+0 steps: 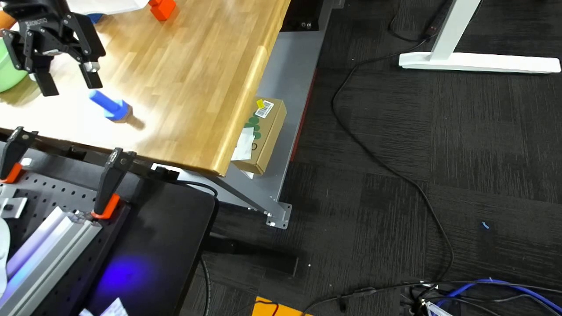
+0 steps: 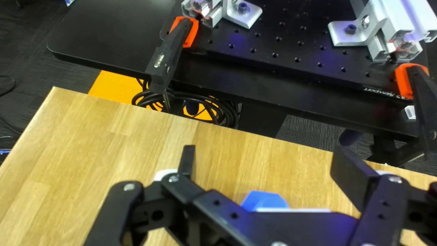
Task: Put the yellow object in the open drawer and then close it
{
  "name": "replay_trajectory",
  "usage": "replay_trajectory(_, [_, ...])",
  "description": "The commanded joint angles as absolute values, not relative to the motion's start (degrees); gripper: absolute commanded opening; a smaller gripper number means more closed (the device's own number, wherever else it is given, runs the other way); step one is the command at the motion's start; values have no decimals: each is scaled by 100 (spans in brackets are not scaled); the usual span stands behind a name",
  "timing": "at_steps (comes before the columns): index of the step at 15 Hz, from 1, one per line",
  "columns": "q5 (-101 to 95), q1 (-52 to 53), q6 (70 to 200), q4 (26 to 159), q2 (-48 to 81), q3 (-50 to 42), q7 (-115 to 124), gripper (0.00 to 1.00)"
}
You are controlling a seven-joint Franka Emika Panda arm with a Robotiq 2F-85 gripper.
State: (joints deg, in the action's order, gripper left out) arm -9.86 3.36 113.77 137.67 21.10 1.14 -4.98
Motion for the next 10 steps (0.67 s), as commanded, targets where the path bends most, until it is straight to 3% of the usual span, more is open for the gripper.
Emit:
replay_trajectory(1, [-997, 297, 11362, 13752, 2118, 152, -487, 100])
replay_trajectory(10, [-973, 377, 11739, 14119, 1816, 237, -308, 100])
